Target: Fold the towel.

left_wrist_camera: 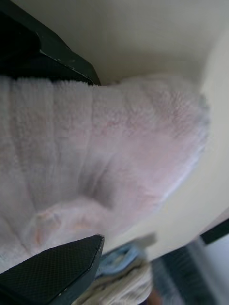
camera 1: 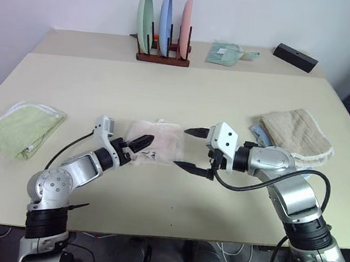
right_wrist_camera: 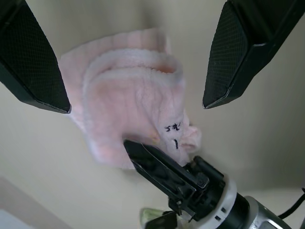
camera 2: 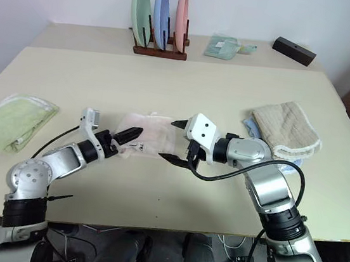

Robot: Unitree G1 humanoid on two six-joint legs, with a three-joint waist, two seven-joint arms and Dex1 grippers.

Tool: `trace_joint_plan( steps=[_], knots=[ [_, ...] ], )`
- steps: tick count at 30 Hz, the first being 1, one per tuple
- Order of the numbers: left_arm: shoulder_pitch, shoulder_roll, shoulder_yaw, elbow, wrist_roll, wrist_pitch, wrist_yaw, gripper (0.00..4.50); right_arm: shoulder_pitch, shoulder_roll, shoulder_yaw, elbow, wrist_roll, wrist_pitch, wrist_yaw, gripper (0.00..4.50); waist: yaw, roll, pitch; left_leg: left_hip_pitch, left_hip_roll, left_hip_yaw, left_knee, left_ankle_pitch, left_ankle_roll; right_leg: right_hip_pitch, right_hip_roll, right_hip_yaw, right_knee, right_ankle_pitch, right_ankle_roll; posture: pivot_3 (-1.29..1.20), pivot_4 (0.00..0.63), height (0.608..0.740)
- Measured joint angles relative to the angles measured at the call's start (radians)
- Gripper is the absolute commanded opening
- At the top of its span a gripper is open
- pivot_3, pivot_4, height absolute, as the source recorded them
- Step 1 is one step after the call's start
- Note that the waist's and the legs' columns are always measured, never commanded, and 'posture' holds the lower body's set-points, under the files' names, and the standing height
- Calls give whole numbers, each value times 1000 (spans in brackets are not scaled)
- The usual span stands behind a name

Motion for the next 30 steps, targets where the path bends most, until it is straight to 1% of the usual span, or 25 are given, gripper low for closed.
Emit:
trace_joint_plan(
  steps=[4,5,7,11,14,18,20,21,23,26,28,30],
  knots=[
    [4,-7,-46,4,12,7,-1,1675,15,-4,0,-1,-14,-3,-10,4500,0,0,0,0,0,0,0,0,0,0,0,0,0,0,0,0,150,726],
    [4,-11,-45,8,12,5,-1,1051,15,-6,0,-1,-16,-6,-13,4500,0,0,0,0,0,0,0,0,0,0,0,0,0,0,0,0,150,726],
    [4,-14,-42,10,12,2,-1,31,19,-8,0,-1,-20,-14,-15,4500,0,0,0,0,0,0,0,0,0,0,0,0,0,0,0,0,150,726],
    [9,10,-41,4,12,-6,-15,31,30,-8,2,-1,-28,-22,-18,4500,0,0,0,0,0,0,0,0,0,0,0,0,0,0,0,0,150,726],
    [18,18,-5,-5,14,-66,-21,31,30,-8,2,0,-39,-31,-24,4500,-1,0,0,0,1,0,0,0,0,-1,0,0,0,0,0,0,150,726],
    [-41,33,154,-11,43,-259,32,31,30,-12,2,9,-52,-42,-25,4500,0,-1,1,-1,1,0,0,0,-1,-2,0,0,0,0,0,0,150,726],
    [-102,35,248,6,45,-343,112,31,30,-12,2,9,-53,-49,-25,4500,1,-1,1,-1,1,0,0,0,-1,-2,0,0,0,0,0,0,150,726],
    [-143,46,322,28,46,-404,176,31,30,-12,2,9,-54,-54,-25,4500,0,-1,1,-1,1,0,0,0,-1,-2,0,0,0,0,0,0,150,726],
    [-167,88,427,45,55,-482,256,31,32,-12,2,14,-55,-62,-25,4500,-6,-1,1,-1,2,1,-1,-1,-3,-3,1,1,0,0,0,0,150,726],
    [-144,115,548,70,53,-552,338,31,33,-12,5,37,-60,-70,-22,4500,-2,-1,1,-1,1,1,-1,-1,-3,-4,1,1,0,0,0,0,150,726],
    [-94,114,593,102,50,-566,376,31,33,-11,13,47,-62,-87,-16,4500,0,-2,0,-1,1,1,-1,-1,-2,-3,2,1,0,0,0,0,150,726],
    [-34,108,610,119,54,-571,392,31,33,-10,23,55,-68,-102,-14,4500,2,-5,0,-1,1,0,0,-1,-2,-2,2,1,0,0,0,0,150,726]
  ],
)
